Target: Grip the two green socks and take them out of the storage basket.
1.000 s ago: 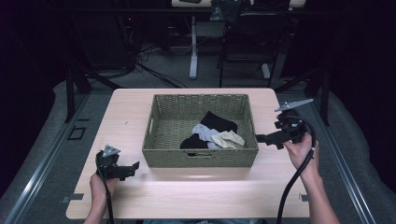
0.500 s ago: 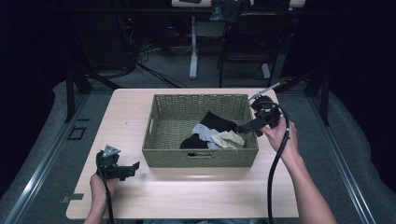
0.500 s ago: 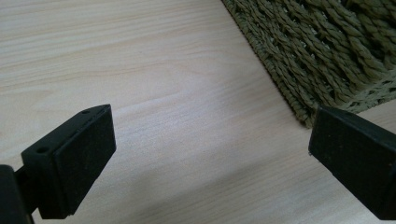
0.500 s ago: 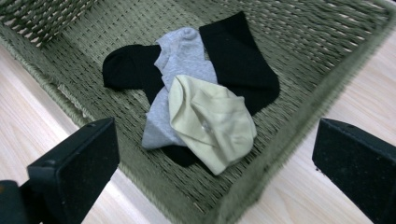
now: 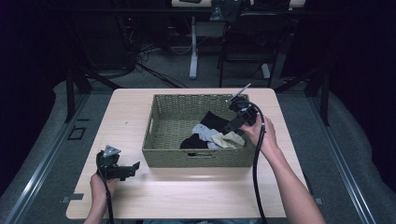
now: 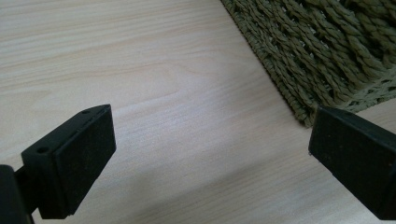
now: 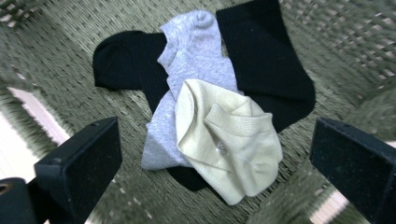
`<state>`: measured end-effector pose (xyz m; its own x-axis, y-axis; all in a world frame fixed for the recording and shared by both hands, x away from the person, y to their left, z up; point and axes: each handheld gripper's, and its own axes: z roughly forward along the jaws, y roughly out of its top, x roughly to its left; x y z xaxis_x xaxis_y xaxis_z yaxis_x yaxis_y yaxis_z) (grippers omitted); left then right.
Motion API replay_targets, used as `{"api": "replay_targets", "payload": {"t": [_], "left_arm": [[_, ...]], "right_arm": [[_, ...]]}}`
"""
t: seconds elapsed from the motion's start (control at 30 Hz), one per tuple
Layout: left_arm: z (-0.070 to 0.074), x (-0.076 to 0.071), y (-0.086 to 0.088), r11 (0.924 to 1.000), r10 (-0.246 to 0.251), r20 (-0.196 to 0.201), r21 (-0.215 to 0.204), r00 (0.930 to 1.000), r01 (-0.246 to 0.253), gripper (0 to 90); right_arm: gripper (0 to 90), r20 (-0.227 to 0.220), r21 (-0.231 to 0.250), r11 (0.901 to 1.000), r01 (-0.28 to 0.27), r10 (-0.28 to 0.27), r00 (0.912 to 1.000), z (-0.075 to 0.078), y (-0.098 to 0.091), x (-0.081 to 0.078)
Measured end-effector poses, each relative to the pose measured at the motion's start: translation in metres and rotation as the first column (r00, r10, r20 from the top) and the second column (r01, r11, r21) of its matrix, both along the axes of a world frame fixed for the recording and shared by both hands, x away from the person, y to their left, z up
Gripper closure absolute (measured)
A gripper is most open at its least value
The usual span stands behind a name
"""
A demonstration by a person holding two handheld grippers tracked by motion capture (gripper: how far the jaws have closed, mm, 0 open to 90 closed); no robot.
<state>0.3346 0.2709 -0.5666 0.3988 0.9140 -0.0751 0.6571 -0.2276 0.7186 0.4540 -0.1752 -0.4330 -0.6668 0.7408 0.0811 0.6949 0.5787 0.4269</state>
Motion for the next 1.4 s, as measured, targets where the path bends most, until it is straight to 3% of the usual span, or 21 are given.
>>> {"api": "replay_targets", "payload": {"t": [0.2, 0.53, 0.63, 0.87, 0.97, 1.07, 1.1, 1.13, 1.17, 1.2, 1.37, 1.4], "left_arm": [[0.000, 0.000, 0.000, 1.0000, -0.002, -0.004, 0.006, 1.0000, 0.002, 0.7], [0.000, 0.000, 0.000, 1.0000, -0.002, -0.005, 0.005, 1.0000, 0.002, 0.6], [0.001, 0.000, 0.000, 1.0000, -0.001, -0.003, 0.006, 1.0000, 0.001, 0.7], [0.001, 0.000, -0.001, 1.0000, -0.003, -0.002, 0.005, 1.0000, 0.003, 0.7], [0.001, 0.000, 0.000, 1.0000, -0.003, -0.002, 0.005, 1.0000, 0.003, 0.7], [0.000, 0.000, 0.000, 1.0000, 0.001, -0.001, 0.008, 1.0000, -0.001, 0.7], [0.000, 0.000, 0.000, 1.0000, 0.001, -0.001, 0.008, 1.0000, -0.001, 0.7], [0.000, 0.000, 0.000, 1.0000, 0.001, -0.001, 0.008, 1.0000, -0.001, 0.7], [0.000, 0.000, 0.000, 1.0000, 0.001, -0.001, 0.008, 1.0000, -0.001, 0.7], [0.000, 0.000, 0.000, 1.0000, -0.004, -0.005, 0.007, 1.0000, 0.004, 0.7], [0.000, 0.000, 0.000, 1.0000, -0.001, -0.004, 0.008, 1.0000, 0.001, 0.7], [0.000, 0.000, 0.000, 1.0000, -0.002, -0.008, 0.009, 1.0000, 0.002, 0.7]], "right_arm": [[6.7, -0.038, -0.033, 0.9994, 0.010, -0.011, 0.9992, -0.022, 0.013, 0.011], [15.1, -0.079, -0.088, 0.9959, 0.019, -0.026, 0.9965, -0.044, 0.024, 0.019], [17.2, -0.101, -0.135, 0.9909, 0.003, -0.017, 0.9947, -0.051, 0.027, 0.021], [25.7, -0.120, -0.164, 0.9862, 0.020, -0.040, 0.9920, -0.064, 0.034, 0.024], [30.6, -0.133, -0.202, 0.9793, 0.008, -0.035, 0.9905, -0.068, 0.036, 0.026], [50.0, -0.130, -0.220, 0.9749, 0.035, -0.064, 0.9895, -0.073, 0.037, 0.027], [56.1, -0.128, -0.198, 0.9786, 0.054, -0.081, 0.9884, -0.075, 0.036, 0.027], [61.7, -0.148, -0.208, 0.9773, 0.038, -0.070, 0.9866, -0.075, 0.035, 0.028], [61.7, -0.148, -0.208, 0.9773, 0.038, -0.070, 0.9866, -0.075, 0.035, 0.028], [75.0, -0.159, -0.194, 0.9803, 0.036, -0.068, 0.9850, -0.075, 0.035, 0.028], [82.0, -0.139, -0.162, 0.9840, 0.074, -0.097, 0.9856, -0.072, 0.033, 0.028], [82.4, -0.145, -0.172, 0.9832, 0.062, -0.087, 0.9856, -0.065, 0.030, 0.029]]}}
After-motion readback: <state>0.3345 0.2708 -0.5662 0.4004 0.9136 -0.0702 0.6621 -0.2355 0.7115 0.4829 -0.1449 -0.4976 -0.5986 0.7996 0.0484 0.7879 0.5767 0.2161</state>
